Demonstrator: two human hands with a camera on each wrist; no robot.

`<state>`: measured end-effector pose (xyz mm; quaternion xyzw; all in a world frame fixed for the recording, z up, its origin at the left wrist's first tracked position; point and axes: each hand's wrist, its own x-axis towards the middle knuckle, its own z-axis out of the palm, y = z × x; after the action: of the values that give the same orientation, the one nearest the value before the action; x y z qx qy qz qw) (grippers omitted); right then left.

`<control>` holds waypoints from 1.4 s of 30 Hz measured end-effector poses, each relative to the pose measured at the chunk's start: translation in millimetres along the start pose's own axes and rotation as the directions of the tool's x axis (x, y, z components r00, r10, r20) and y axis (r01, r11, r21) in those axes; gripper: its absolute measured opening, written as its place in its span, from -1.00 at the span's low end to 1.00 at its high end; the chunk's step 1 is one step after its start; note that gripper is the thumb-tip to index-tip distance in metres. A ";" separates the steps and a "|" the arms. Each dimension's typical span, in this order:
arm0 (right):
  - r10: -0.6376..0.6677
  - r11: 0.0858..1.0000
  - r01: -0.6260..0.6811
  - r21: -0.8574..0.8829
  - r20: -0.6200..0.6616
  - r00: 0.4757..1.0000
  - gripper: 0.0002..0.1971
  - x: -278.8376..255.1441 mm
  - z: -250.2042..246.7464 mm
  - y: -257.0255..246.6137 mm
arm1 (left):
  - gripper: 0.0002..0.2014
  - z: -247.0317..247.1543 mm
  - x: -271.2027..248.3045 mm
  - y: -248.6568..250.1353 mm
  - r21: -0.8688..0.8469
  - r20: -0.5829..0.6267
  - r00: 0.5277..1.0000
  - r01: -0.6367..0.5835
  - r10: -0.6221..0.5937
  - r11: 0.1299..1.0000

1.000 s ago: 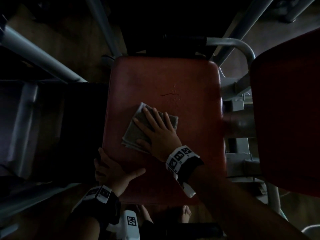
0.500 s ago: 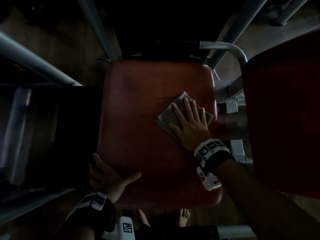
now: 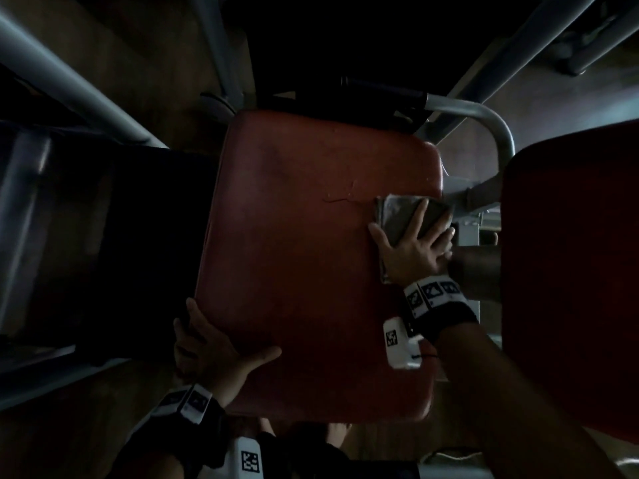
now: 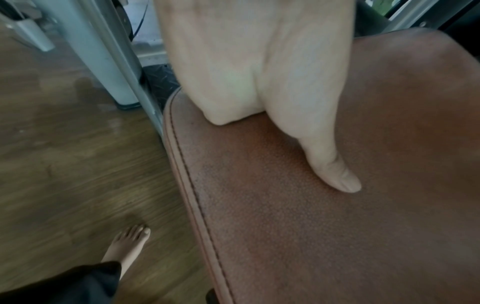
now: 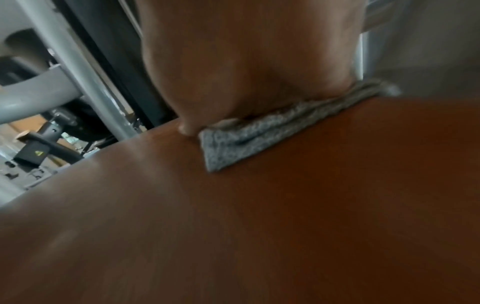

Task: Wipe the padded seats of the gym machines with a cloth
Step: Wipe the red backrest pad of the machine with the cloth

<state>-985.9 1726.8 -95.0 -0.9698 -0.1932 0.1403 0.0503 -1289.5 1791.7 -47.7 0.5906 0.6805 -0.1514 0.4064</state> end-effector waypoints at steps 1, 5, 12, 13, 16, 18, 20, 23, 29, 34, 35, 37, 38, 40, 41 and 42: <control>0.024 1.000 -0.025 0.015 0.040 0.999 0.07 11.7 -1.6 -6.4 | 0.64 0.1 0.6 -0.5 -0.006 0.001 1.000 0.001 -0.001 1.000; 0.030 0.998 -0.035 0.059 0.085 0.996 -0.03 58.1 -11.7 -30.0 | 0.64 1.4 3.0 -3.2 -0.021 0.000 1.000 -0.001 0.001 1.000; 0.074 0.996 -0.077 0.043 0.073 0.995 -0.24 133.8 -27.2 -62.8 | 0.64 2.3 5.4 -5.0 -0.039 0.021 1.000 0.007 -0.006 0.999; 0.071 0.996 -0.075 0.042 0.092 0.993 -0.27 140.2 -29.4 -63.8 | 0.64 2.4 5.2 -4.8 -0.039 0.021 1.000 0.011 -0.010 0.999; 0.074 0.994 -0.083 0.071 0.122 0.990 -0.28 144.2 -38.0 -59.9 | 0.64 2.0 4.6 -3.9 -0.030 0.014 1.000 0.002 -0.002 1.000; 0.076 0.990 -0.090 0.108 0.124 0.989 -0.28 136.1 -48.7 -51.4 | 0.64 1.7 4.2 -3.5 -0.044 0.021 1.000 0.007 -0.006 0.999; 0.025 0.994 -0.040 0.105 0.145 0.989 -0.36 127.5 -49.6 -38.0 | 0.65 1.3 4.5 -4.1 -0.051 0.016 1.000 0.007 -0.006 0.999; -0.037 0.985 0.014 0.173 0.129 0.991 -0.44 104.7 -41.8 -17.2 | 0.65 -0.5 3.5 -3.4 -0.033 0.019 1.000 0.001 -0.001 0.999; -0.021 0.991 0.013 0.133 0.061 0.998 -0.41 90.3 -29.6 -10.7 | 0.66 0.8 4.6 -2.3 -0.004 0.005 1.000 0.015 -0.015 1.000; -0.005 0.991 -0.009 0.133 0.100 0.995 -0.40 125.1 -37.8 -26.1 | 0.66 2.0 5.3 -4.8 -0.013 0.004 1.000 0.008 -0.008 1.000; 0.031 0.990 -0.044 0.135 0.100 0.995 -0.34 127.6 -36.0 -26.9 | 0.65 1.8 5.4 -4.8 -0.010 0.002 1.000 0.002 -0.002 1.000; -0.006 0.996 -0.003 0.094 0.093 0.996 -0.27 113.6 -38.8 -26.6 | 0.65 1.7 5.9 -5.3 -0.007 -0.006 1.000 -0.011 0.011 1.000; -0.066 0.995 0.061 0.085 0.052 0.996 -0.23 101.0 -39.1 -24.8 | 0.66 1.5 6.0 -5.2 -0.006 -0.013 1.000 -0.017 0.017 1.000; -0.203 0.974 0.204 0.099 -0.019 0.979 -0.12 75.2 -38.2 -18.4 | 0.66 2.2 6.2 -5.2 -0.003 -0.024 0.999 -0.023 0.023 1.000; -0.210 0.972 0.212 0.104 -0.029 0.977 -0.11 67.6 -33.3 -11.7 | 0.66 2.4 5.8 -5.0 0.000 -0.026 0.999 -0.021 0.021 1.000; -0.181 0.979 0.183 0.085 -0.024 0.983 -0.12 64.4 -29.6 -8.6 | 0.66 2.6 5.7 -4.8 0.006 -0.028 0.999 -0.020 0.021 1.000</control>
<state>-923.3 1758.4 -81.7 -0.9460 -0.2744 0.1356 0.1067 -1292.9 1792.6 -54.8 0.6008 0.6797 -0.1408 0.3965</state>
